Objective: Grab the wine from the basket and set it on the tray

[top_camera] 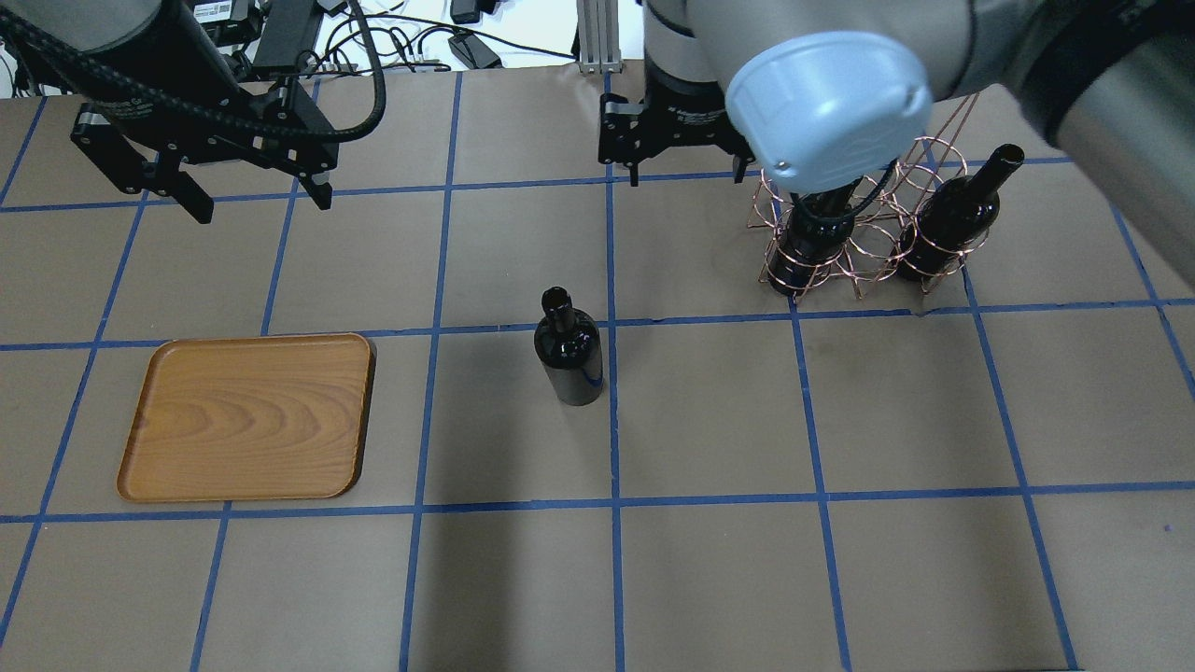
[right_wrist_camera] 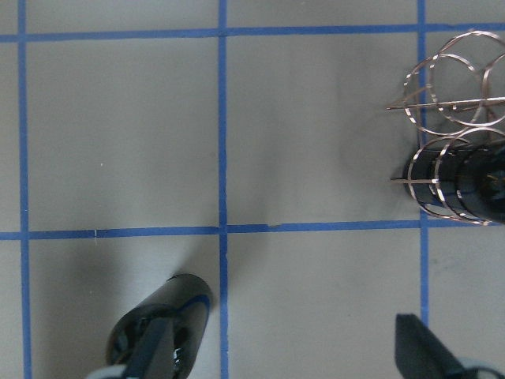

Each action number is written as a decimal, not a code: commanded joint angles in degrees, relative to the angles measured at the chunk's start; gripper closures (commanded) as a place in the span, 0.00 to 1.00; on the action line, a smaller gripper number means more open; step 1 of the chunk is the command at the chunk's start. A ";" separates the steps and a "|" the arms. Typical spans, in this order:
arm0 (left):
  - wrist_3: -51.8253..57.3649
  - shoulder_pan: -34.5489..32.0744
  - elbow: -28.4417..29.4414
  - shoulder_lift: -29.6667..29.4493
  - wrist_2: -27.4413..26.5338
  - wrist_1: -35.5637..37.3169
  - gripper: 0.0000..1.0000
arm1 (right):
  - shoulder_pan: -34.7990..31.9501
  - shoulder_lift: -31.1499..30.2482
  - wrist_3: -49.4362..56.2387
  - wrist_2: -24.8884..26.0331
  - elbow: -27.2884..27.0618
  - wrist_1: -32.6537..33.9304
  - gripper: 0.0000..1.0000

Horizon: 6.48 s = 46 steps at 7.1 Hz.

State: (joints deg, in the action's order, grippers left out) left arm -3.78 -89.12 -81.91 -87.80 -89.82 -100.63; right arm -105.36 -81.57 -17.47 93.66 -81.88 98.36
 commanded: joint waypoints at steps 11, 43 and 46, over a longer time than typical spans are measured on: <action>0.00 0.00 -0.70 0.09 -0.09 0.09 0.00 | 14.84 -8.34 23.60 -2.08 -1.71 -12.05 0.00; 30.85 27.59 -21.78 3.96 -3.25 11.15 1.00 | 14.75 -8.70 23.88 -2.78 -4.34 -12.05 0.00; 31.03 27.69 -21.80 3.08 -3.17 12.21 0.51 | 14.75 -8.78 23.97 -2.78 -4.43 -12.05 0.00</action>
State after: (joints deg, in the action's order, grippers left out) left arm 27.18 -61.51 -103.61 -84.33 -93.12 -88.70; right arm -90.61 -90.33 6.49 90.88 -86.28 86.33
